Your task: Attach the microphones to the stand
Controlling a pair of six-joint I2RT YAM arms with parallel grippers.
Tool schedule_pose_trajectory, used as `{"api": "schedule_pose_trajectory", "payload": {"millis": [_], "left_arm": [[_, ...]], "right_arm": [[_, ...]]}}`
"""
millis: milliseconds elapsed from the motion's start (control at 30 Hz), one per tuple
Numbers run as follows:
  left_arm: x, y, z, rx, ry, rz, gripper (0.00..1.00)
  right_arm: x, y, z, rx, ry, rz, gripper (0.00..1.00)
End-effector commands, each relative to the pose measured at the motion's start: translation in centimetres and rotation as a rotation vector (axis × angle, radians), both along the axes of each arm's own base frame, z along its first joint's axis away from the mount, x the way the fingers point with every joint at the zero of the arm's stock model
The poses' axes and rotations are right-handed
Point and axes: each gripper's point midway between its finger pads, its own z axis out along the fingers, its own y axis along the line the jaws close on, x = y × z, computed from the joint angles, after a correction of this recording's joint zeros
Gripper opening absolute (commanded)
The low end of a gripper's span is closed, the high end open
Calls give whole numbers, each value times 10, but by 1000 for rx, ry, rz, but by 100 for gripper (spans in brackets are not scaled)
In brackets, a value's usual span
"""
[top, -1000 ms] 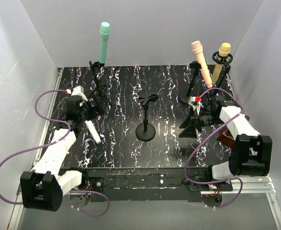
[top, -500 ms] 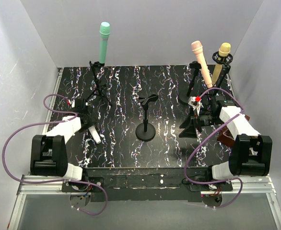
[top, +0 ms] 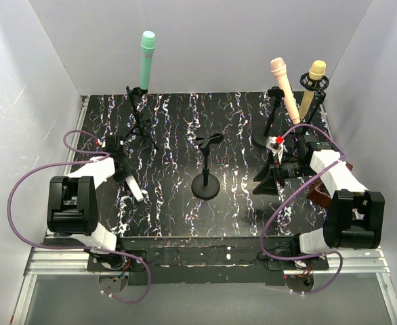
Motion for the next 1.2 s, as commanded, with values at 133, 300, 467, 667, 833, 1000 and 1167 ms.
{"api": "schedule_pose_trajectory", "payload": {"millis": [133,300,467,667,833,1000,1167], "left_arm": [[10,-8,34,-32,-93,-98,2],[8,-55,121,-157,-369,-420,0],[-11,-88,228,-213,-721,-609,0],[-28,-156,343,-334,-1048,-847,0],[-36,-218,426,-378,-1224,-1001,0],[-48,-285,492,-409,-1377,-1112,0],[-57,-345,523,-469,-1487,-1112,0]], "right_arm": [[0,1,7,4,-26,9,80],[-3,-2,15,-22,-61,14,80],[-12,-10,49,-92,-126,66,80],[-14,-14,123,-140,-345,65,82],[-20,0,193,-6,-475,32,83],[-21,15,249,189,-477,4,84],[-9,20,282,269,-399,-39,83]]}}
